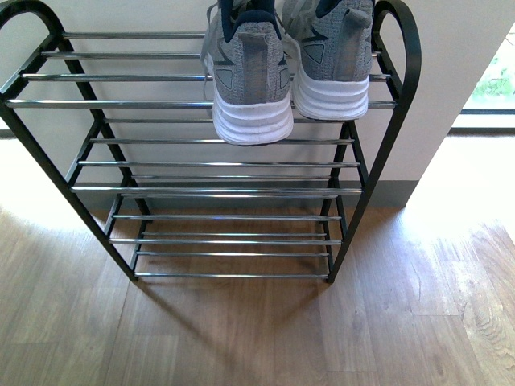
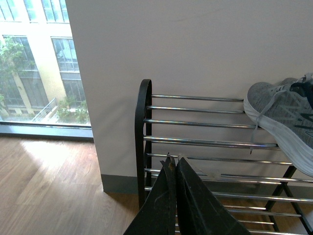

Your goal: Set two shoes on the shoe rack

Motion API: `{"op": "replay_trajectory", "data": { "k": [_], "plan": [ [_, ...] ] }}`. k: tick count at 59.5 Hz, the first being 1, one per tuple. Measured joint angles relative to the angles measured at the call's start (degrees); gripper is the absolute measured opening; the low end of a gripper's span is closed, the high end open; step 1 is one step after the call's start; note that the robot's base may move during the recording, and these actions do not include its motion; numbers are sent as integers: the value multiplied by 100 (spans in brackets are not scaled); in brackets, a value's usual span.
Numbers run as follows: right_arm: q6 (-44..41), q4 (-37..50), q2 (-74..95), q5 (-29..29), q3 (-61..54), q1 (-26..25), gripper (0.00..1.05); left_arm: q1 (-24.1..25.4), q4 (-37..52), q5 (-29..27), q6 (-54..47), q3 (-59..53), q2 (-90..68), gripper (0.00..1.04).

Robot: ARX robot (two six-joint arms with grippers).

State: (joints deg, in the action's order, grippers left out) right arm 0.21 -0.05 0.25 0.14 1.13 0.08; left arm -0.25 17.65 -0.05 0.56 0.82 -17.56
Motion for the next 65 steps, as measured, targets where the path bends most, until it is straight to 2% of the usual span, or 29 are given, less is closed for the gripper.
{"op": "replay_trajectory", "data": {
  "k": [27, 31, 34, 47, 65],
  "plan": [
    [0, 0, 0, 0, 0, 0, 96, 0, -772, 0, 0, 0, 774, 1],
    [0, 0, 0, 2, 0, 0, 96, 0, -1508, 0, -2, 0, 1309, 1],
    [0, 0, 0, 0, 0, 0, 96, 0, -1700, 0, -2, 0, 1537, 1],
    [-2, 0, -2, 2, 0, 0, 96, 7, -1766, 2, -2, 0, 1663, 1],
    [-2, 0, 0, -20, 0, 0, 96, 7, -1766, -11, -2, 0, 1666, 52]
  ]
}}
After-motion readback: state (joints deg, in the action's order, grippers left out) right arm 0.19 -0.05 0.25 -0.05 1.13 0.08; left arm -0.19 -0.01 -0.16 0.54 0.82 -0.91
